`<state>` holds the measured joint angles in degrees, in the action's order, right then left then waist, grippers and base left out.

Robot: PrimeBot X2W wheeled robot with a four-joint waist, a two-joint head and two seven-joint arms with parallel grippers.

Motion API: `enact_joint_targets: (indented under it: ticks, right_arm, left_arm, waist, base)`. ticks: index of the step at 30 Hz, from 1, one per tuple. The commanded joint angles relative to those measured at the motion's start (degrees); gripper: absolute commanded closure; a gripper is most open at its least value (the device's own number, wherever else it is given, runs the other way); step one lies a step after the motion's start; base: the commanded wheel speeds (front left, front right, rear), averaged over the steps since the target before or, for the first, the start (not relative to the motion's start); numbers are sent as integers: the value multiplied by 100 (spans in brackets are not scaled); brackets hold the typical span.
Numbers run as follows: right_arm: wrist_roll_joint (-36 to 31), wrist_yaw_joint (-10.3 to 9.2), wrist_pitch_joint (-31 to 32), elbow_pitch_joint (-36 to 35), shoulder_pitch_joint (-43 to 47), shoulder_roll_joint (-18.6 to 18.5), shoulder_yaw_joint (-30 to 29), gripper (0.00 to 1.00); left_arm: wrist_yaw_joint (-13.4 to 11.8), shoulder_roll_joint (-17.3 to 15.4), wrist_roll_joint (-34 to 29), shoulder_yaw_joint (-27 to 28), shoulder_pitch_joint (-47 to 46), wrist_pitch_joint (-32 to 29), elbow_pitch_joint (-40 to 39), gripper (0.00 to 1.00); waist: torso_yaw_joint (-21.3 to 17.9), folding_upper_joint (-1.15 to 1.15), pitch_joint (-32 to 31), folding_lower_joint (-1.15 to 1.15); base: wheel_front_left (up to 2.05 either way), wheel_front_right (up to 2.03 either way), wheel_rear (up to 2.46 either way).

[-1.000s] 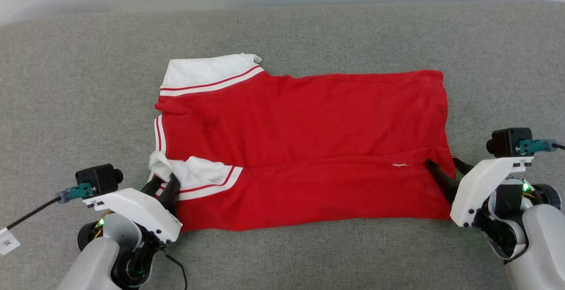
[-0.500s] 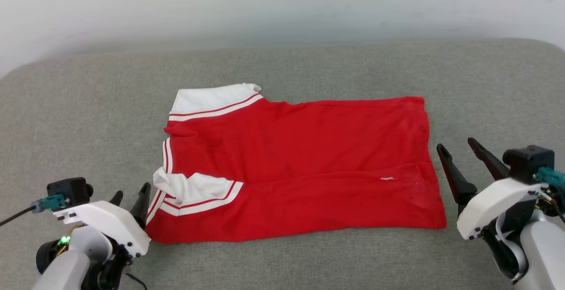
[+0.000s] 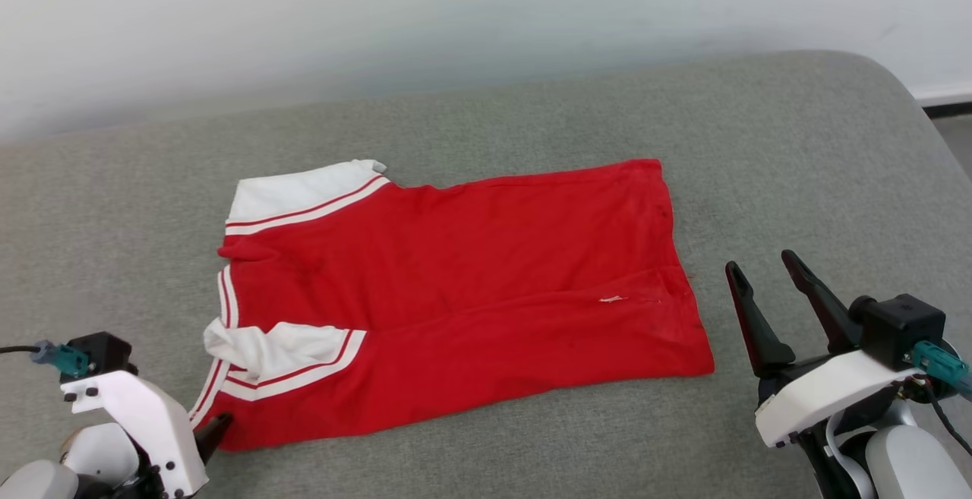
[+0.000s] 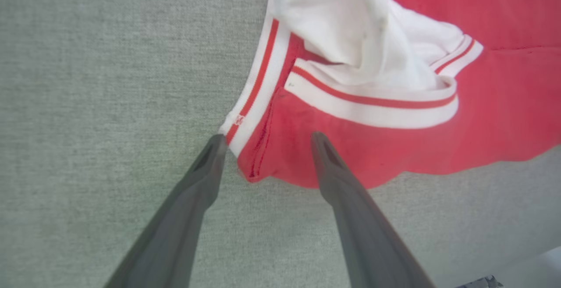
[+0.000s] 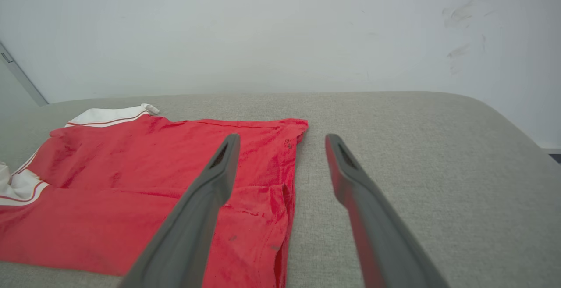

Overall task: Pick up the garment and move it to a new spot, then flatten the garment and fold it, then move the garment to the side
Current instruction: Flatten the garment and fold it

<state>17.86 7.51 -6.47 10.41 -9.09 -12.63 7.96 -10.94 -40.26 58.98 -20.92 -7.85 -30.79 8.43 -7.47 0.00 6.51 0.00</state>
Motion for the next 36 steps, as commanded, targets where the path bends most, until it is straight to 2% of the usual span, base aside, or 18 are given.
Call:
enact_joint_targets:
  ticks: [1, 4, 9, 10, 11, 12, 15, 20, 24, 26, 27, 29, 32, 36]
  right_arm:
    - [-50, -4, 55, -91, 52, 76, -33, 0]
    - [-61, -4, 119, -179, 89, 157, -98, 0]
    - [-22, -4, 148, -250, 104, 203, -152, 0]
    - [-9, -4, 156, -260, 108, 195, -158, 0]
    - [13, -4, 175, -266, 105, 180, -165, 0]
    - [38, -4, 199, -271, 101, 157, -190, 0]
    - [104, -4, 305, -293, 119, 69, -264, 0]
    - [450, -4, 878, -223, 116, -64, -405, 0]
    - [854, -3, 2013, 56, 7, -244, -622, 0]
    - [970, -3, 2785, 227, -42, -326, -683, 0]
    - [1064, -3, 3452, 258, -97, -363, -776, 0]
    - [1039, -3, 4037, 242, -150, -397, -861, 0]
    - [973, -3, 4633, 120, -253, -258, -918, 0]
    - [834, -3, 5051, 57, -410, -37, -979, 0]
  left_arm:
    - [-69, -51, 74, 46, 88, -83, 11, 0]
    - [-124, -75, 160, 48, 177, -197, 128, 0]
    - [12, 255, 401, -78, 246, -333, 454, 0]
    - [59, 330, 444, -111, 256, -367, 509, 47]
    - [78, 400, 475, -136, 268, -359, 557, 70]
    - [111, 475, 492, -149, 276, -309, 603, 100]
    - [230, 636, 504, -190, 278, -172, 714, 100]
    - [342, 617, 149, -219, 29, 276, 736, 100]
    - [318, 577, -157, -184, -240, 669, 538, 100]
    - [286, 592, -232, -168, -302, 776, 384, 100]
    - [248, 599, -300, -190, -344, 829, 206, 100]
    - [220, 622, -383, -202, -416, 905, 30, 100]
    - [153, 636, -486, -242, -487, 939, -227, 100]
    - [77, 681, -602, -289, -586, 984, -500, 100]
  waist:
    - [-136, 0, 130, 0]
    - [-246, 0, 231, 0]
    - [-324, 0, 326, 0]
    - [-329, 0, 327, 0]
    - [-332, 0, 321, 0]
    - [-326, 0, 309, 0]
    - [-270, 0, 237, 0]
    - [-90, 0, 119, 0]
    - [106, 0, 62, 0]
    - [211, 0, 55, 0]
    - [320, 0, 89, 0]
    - [426, 0, 147, 0]
    - [573, 0, 276, 0]
    - [747, 0, 471, 0]
  base:
    - [0, 0, 0]
    - [0, 0, 0]
    - [0, 0, 0]
    - [0, 0, 0]
    - [0, 0, 0]
    - [0, 0, 0]
    - [0, 0, 0]
    - [0, 0, 0]
    - [0, 0, 0]
    - [0, 0, 0]
    - [0, 0, 0]
    - [0, 0, 0]
    - [0, 0, 0]
    - [0, 0, 0]
